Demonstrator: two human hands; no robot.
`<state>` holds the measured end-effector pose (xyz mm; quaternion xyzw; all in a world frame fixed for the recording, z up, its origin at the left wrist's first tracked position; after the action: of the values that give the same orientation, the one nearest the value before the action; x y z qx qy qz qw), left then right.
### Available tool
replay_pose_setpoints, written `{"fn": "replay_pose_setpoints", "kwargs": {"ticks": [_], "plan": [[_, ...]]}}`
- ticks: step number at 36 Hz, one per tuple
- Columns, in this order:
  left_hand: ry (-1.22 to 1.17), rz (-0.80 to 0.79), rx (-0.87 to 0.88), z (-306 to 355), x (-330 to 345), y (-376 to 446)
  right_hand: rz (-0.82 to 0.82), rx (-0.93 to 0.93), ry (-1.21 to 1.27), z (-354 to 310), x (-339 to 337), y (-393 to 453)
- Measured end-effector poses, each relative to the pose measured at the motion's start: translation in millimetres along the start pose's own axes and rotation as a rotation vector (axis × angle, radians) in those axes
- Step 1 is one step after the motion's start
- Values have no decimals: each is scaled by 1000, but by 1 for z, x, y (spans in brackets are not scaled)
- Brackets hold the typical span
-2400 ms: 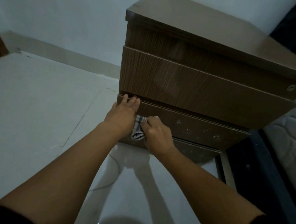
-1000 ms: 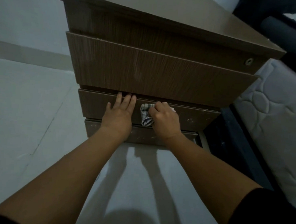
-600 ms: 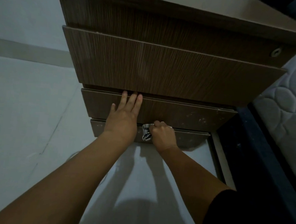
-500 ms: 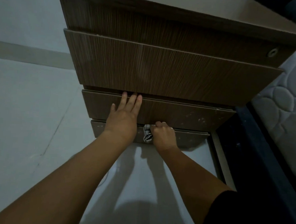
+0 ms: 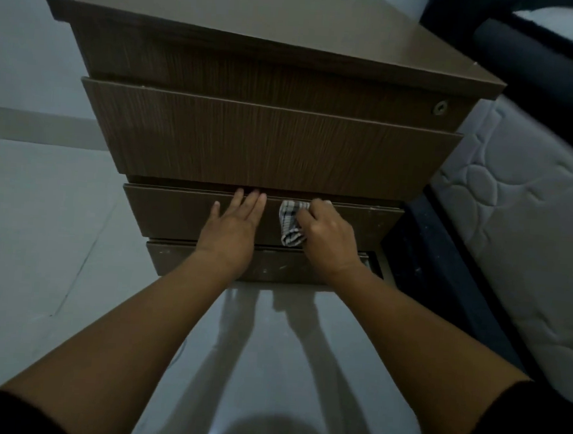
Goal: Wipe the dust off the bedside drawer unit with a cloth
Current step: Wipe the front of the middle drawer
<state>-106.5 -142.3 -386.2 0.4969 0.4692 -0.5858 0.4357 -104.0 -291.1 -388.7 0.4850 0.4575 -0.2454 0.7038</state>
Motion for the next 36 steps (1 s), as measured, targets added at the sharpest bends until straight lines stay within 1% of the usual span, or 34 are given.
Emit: {"fn": "replay_pose_setpoints", "kwargs": {"ticks": [4,7,10,17,20,24,25,27,31,34,36], "plan": [[13,-22,-19,6,-3,5,-39,-2,9,-1,18,-1],[28,-42,-21,6,-2,7,-124,-6,33,-6,34,-5],[54,-52,-26,7,0,10,-171,-6,49,-8,50,-8],[79,-30,-43,10,5,9,-275,19,47,-9,83,-16],[76,-33,-45,9,6,10,-329,64,34,-10,85,-18],[66,-42,-47,8,6,10,-441,91,88,-9,85,-22],[63,-48,-48,8,6,10,-447,99,105,-9,83,-23],[65,-63,-51,8,4,10,-412,106,101,-10,75,-25],[88,-90,-42,8,-3,7,-273,51,100,-12,48,-26],[65,-74,-40,9,-7,3,-147,-2,90,-6,22,-24],[72,-53,-28,11,-6,0,-90,-23,74,2,7,-22]]}}
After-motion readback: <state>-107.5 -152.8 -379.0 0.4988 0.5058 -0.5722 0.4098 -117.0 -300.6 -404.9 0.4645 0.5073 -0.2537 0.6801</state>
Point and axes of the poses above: each hand's wrist, its own y-axis towards the middle knuckle, its own x-axis out of the palm, z = x × y, the point moved 2 cm from there along y, towards the middle knuckle, and after that the axes turned 4 degrees about -x, right-handed, at the moved point
